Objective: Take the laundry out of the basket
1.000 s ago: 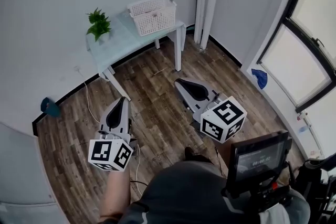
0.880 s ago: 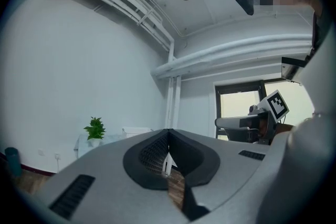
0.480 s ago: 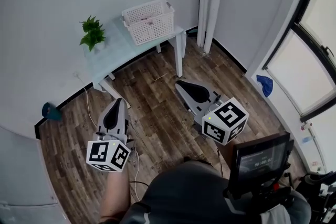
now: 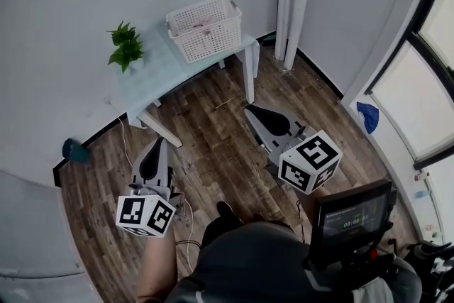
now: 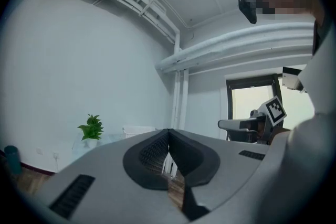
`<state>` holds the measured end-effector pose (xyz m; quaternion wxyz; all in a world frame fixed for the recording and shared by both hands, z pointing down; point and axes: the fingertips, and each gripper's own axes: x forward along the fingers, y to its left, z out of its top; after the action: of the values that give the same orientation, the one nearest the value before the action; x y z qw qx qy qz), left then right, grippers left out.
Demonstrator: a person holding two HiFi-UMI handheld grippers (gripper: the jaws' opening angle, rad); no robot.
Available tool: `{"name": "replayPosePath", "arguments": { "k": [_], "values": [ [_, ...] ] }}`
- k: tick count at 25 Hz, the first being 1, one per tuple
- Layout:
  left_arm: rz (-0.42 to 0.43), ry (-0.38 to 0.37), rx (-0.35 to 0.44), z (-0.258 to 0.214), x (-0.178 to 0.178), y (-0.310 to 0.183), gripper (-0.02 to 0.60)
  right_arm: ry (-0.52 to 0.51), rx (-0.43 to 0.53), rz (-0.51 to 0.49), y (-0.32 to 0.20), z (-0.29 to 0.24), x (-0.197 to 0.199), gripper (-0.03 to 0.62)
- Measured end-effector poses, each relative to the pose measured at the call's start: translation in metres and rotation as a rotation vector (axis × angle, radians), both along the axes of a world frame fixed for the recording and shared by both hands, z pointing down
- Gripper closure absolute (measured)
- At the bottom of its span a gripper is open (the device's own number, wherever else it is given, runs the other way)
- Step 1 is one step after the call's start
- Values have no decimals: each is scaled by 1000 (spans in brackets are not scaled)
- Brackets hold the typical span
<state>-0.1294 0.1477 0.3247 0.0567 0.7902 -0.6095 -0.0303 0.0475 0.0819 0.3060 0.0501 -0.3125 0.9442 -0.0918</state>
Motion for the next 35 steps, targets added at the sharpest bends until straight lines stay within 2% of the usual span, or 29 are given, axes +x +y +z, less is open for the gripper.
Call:
{"name": "replayPosePath", "arguments": {
  "k": [3, 12, 19, 26, 31, 35],
  "values": [
    [21, 25, 15, 0, -10, -21, 572, -1, -5, 35, -24, 2, -3, 576],
    [79, 1, 26, -2, -54, -90, 572, 19, 25, 74, -80, -8, -47, 576],
    [108, 17, 15, 14, -125, -164, 571, 63, 16, 91, -143, 3, -120, 576],
    [136, -1, 10, 5, -129, -178, 571, 70, 14, 115, -157, -7, -130, 576],
    [158, 3, 11, 13, -151, -211, 571, 95, 0, 119, -184, 4, -158, 576],
    [136, 11, 1, 16, -160, -237, 571, 105, 1, 122, -205, 6, -163, 576]
  ]
}}
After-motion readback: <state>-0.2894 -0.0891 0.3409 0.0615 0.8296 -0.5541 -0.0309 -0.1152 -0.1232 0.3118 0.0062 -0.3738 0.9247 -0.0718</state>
